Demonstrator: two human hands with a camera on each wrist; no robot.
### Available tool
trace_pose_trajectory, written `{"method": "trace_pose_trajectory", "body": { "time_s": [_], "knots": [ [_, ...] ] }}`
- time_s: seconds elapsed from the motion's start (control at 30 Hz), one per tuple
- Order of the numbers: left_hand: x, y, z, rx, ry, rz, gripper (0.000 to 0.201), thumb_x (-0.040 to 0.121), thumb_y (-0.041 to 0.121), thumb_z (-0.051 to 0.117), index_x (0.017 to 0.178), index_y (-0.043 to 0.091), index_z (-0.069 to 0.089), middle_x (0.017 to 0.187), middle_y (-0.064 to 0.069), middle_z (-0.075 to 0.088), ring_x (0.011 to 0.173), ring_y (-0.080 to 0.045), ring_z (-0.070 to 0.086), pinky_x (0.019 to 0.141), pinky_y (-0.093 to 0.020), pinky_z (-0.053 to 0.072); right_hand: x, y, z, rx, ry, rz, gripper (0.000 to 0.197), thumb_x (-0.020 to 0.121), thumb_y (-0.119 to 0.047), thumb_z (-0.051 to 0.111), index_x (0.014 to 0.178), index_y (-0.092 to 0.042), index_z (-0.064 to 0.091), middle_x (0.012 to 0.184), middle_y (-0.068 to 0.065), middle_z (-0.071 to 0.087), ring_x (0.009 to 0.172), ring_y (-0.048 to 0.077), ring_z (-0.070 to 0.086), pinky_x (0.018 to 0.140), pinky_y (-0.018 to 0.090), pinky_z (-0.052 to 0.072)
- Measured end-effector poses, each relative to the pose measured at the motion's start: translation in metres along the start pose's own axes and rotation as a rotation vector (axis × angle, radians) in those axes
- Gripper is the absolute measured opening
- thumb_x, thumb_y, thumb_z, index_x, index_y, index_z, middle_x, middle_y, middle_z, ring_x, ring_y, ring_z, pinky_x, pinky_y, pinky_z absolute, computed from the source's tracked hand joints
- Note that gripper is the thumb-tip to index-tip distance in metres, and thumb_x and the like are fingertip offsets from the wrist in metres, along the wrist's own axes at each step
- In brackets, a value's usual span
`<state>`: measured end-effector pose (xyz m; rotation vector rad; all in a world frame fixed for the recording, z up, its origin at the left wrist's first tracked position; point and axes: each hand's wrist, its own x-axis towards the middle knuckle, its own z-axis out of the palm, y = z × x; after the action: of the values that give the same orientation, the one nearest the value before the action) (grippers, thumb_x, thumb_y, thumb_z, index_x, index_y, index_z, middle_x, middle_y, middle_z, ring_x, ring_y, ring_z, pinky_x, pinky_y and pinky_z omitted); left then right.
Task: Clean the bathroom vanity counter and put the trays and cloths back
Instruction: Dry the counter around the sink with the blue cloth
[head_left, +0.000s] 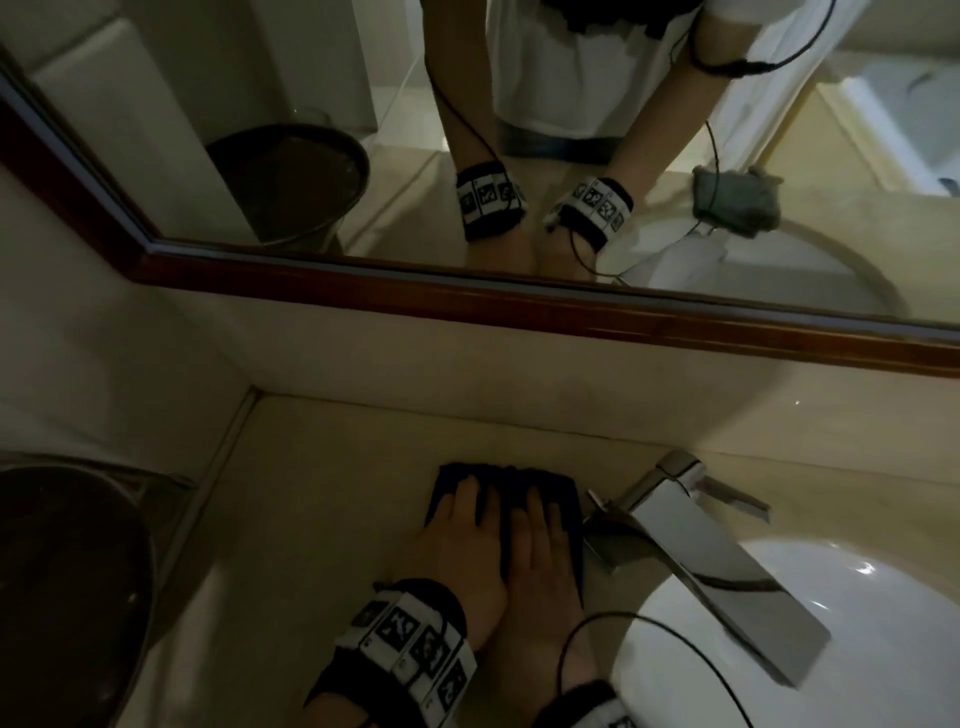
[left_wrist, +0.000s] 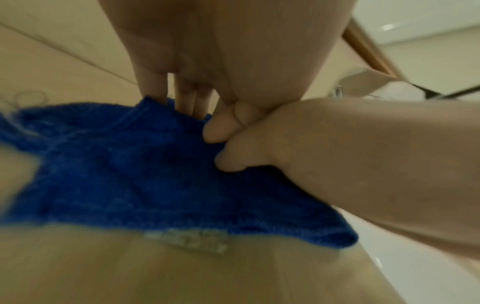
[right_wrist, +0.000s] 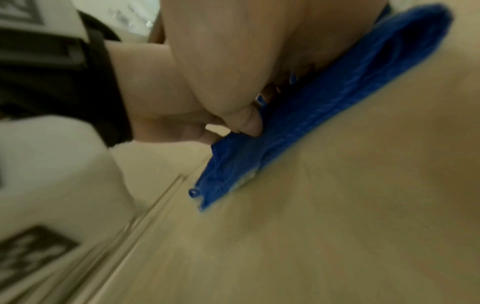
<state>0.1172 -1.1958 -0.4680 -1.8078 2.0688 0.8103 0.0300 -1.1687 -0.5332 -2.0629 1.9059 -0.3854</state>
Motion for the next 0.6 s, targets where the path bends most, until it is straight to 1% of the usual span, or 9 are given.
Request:
{"method": "trace_pose_trajectory", "body": {
  "time_s": [0.1, 0.13, 0.2, 0.27, 0.33, 0.4, 0.47, 0.53, 0.6],
  "knots": [
    [-0.016, -0.004, 0.016, 0.002, -0.041, -0.006, 0.070, 0.097, 0.035, 0.036, 0.153, 0.019, -0.003, 0.156, -0.001, -0.014, 0.144, -0.023, 0.002, 0.118, -0.040, 0.020, -0.024, 0.005, 0.014, -0.122, -0.100, -0.013, 0.071, 0.082, -0.057, 0.035, 0.128, -0.005, 0.045, 0.146, 0.006, 0.033, 0.138, 0.033, 0.021, 0.111, 0.034, 0.008],
    [-0.022, -0.006, 0.023, -0.016, -0.043, -0.008, 0.071, 0.096, 0.037, 0.036, 0.153, 0.020, -0.003, 0.156, 0.000, -0.014, 0.144, -0.022, 0.002, 0.117, -0.043, 0.022, -0.033, 0.005, 0.016, -0.129, -0.127, -0.004, 0.073, 0.078, -0.058, 0.037, 0.128, -0.005, 0.047, 0.142, 0.010, 0.037, 0.136, 0.034, 0.023, 0.111, 0.035, 0.008],
    [-0.037, -0.008, 0.036, -0.047, -0.036, -0.013, 0.071, 0.095, 0.036, 0.036, 0.153, 0.022, -0.002, 0.155, 0.002, -0.014, 0.144, -0.022, 0.001, 0.113, -0.049, 0.027, -0.051, 0.001, 0.013, -0.135, -0.124, 0.015, 0.069, 0.087, -0.058, 0.031, 0.128, -0.005, 0.049, 0.138, 0.015, 0.045, 0.130, 0.034, 0.032, 0.110, 0.035, 0.007],
    [-0.057, -0.008, 0.048, -0.038, -0.020, -0.011, 0.070, 0.095, 0.032, 0.036, 0.153, 0.022, -0.001, 0.155, 0.004, -0.015, 0.144, -0.021, 0.002, 0.114, -0.048, 0.027, -0.077, -0.003, 0.014, -0.120, -0.114, 0.052, 0.069, 0.091, -0.059, 0.026, 0.127, -0.006, 0.052, 0.137, 0.015, 0.050, 0.126, 0.030, 0.036, 0.111, 0.034, 0.009],
    [-0.085, -0.007, 0.061, -0.029, -0.028, -0.019, 0.069, 0.096, 0.031, 0.037, 0.153, 0.022, -0.001, 0.156, 0.004, -0.015, 0.144, -0.020, 0.003, 0.117, -0.041, 0.023, -0.109, -0.006, 0.020, -0.094, -0.023, 0.035, 0.064, 0.082, -0.054, 0.038, 0.125, -0.009, 0.051, 0.138, 0.012, 0.045, 0.123, 0.030, 0.039, 0.110, 0.037, 0.027],
    [-0.115, -0.006, 0.074, -0.056, -0.082, -0.019, 0.069, 0.097, 0.034, 0.035, 0.153, 0.021, -0.003, 0.157, 0.002, -0.017, 0.146, -0.019, 0.002, 0.119, -0.036, 0.017, -0.141, -0.013, 0.022, -0.030, 0.061, 0.009, 0.053, 0.078, -0.044, 0.042, 0.120, -0.013, 0.048, 0.144, 0.007, 0.035, 0.117, 0.032, 0.048, 0.096, 0.040, 0.046],
    [-0.135, -0.005, 0.088, -0.064, -0.118, -0.052, 0.071, 0.099, 0.042, 0.033, 0.153, 0.019, -0.009, 0.157, 0.000, -0.023, 0.147, -0.019, -0.006, 0.120, -0.034, 0.005, -0.160, -0.017, 0.020, 0.040, 0.178, -0.024, 0.038, 0.085, -0.039, 0.039, 0.115, -0.018, 0.047, 0.159, -0.003, 0.012, 0.118, 0.031, 0.047, 0.098, 0.035, 0.036],
    [-0.137, -0.006, 0.096, -0.077, -0.078, -0.071, 0.070, 0.101, 0.044, 0.025, 0.151, 0.015, -0.015, 0.154, 0.000, -0.030, 0.146, -0.018, -0.015, 0.118, -0.032, -0.007, -0.165, -0.014, 0.022, 0.038, 0.214, -0.041, 0.037, 0.101, -0.039, 0.022, 0.118, -0.017, 0.047, 0.160, -0.009, -0.005, 0.136, 0.030, 0.028, 0.114, 0.030, 0.015],
    [-0.130, -0.010, 0.113, -0.108, 0.034, -0.042, 0.073, 0.093, 0.051, 0.004, 0.145, 0.008, -0.024, 0.145, 0.000, -0.040, 0.144, -0.018, -0.021, 0.113, -0.029, -0.013, -0.162, -0.008, 0.029, -0.051, 0.158, -0.025, 0.050, 0.104, -0.037, 0.009, 0.126, -0.012, 0.046, 0.161, 0.001, 0.007, 0.148, 0.025, 0.002, 0.118, 0.031, 0.003]
  ]
}}
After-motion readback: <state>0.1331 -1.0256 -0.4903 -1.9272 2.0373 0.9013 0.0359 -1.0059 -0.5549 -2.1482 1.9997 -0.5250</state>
